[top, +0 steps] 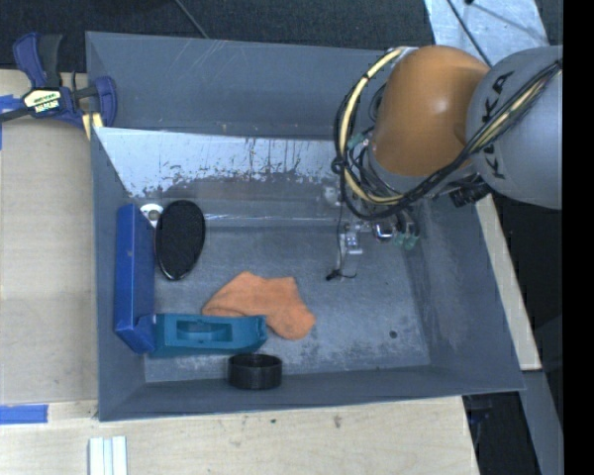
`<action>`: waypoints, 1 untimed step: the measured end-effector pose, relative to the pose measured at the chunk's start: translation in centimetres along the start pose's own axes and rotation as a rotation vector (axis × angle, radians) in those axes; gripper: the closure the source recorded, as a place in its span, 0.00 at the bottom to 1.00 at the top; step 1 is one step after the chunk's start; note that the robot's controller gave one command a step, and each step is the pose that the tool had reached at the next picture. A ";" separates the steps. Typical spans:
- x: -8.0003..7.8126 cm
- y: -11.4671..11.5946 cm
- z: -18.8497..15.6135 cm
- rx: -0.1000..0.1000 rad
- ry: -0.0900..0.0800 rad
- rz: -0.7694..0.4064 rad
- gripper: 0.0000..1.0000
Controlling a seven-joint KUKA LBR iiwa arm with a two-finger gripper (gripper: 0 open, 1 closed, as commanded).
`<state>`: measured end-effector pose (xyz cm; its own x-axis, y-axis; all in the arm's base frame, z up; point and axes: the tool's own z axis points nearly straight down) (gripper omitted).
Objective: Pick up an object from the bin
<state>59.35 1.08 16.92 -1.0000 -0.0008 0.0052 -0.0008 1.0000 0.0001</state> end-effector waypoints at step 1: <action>-0.2 0.0 -0.5 0.000 -0.009 0.000 0.00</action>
Offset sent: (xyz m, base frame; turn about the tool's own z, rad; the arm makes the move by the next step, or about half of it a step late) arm -0.0174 0.0465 -0.0853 0.0008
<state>59.54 1.09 17.40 -1.0000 -0.0006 -0.0034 -0.0006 1.0000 0.0004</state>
